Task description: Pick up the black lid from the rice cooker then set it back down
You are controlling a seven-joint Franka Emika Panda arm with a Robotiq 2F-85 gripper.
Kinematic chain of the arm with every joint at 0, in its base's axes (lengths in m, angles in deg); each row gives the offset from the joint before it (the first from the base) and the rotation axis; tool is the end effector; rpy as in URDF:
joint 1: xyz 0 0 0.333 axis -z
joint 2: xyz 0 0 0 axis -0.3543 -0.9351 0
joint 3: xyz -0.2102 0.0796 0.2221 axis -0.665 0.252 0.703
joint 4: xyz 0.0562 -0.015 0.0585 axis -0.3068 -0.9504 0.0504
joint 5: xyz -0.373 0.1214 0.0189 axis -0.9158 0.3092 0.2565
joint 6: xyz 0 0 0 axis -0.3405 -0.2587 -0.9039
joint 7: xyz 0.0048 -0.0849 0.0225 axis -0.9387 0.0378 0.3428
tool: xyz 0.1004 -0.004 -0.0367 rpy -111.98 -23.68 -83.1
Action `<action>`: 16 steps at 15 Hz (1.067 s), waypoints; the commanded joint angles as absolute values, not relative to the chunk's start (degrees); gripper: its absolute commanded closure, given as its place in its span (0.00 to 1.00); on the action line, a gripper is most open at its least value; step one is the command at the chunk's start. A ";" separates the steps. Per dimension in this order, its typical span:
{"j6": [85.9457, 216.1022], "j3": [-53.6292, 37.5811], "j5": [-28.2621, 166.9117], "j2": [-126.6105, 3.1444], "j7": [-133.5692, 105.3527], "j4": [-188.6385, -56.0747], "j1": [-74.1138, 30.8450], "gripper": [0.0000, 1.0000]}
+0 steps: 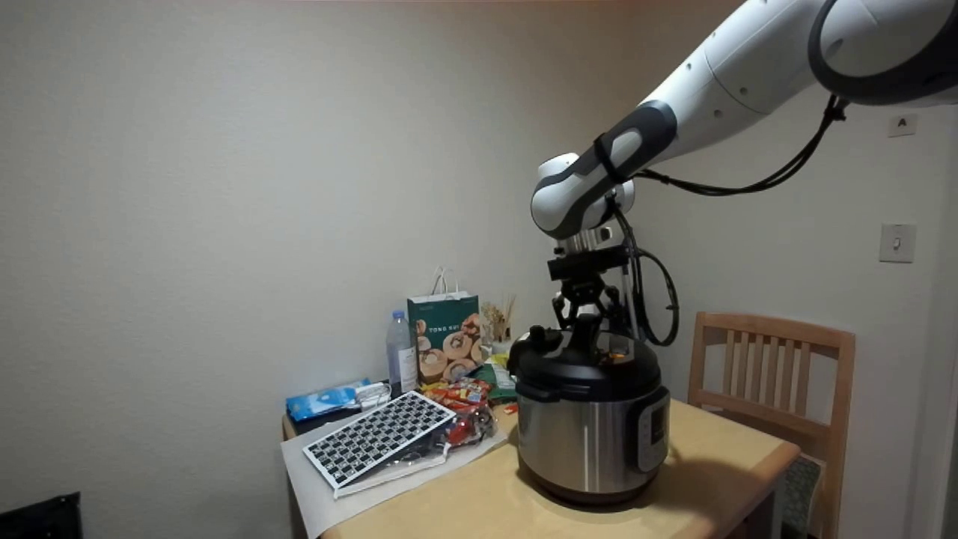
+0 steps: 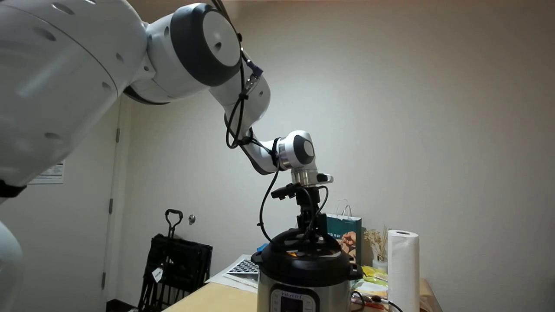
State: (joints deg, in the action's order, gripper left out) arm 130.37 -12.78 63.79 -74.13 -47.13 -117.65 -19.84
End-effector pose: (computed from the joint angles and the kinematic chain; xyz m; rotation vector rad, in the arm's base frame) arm 0.6791 -0.1091 0.3657 2.7298 -1.0659 0.0144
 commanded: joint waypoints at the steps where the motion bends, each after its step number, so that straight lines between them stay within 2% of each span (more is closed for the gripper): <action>1: 131.22 -13.92 62.63 -72.36 -49.17 -119.08 -21.17 0.95; 9: 139.55 -12.49 61.06 -64.17 -36.34 -129.34 -20.98 0.94; 16: 137.96 -11.15 64.57 -64.85 -30.92 -127.86 -20.08 0.93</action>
State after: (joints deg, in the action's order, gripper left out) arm 138.70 -12.29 62.67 -67.48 -34.42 -126.75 -20.69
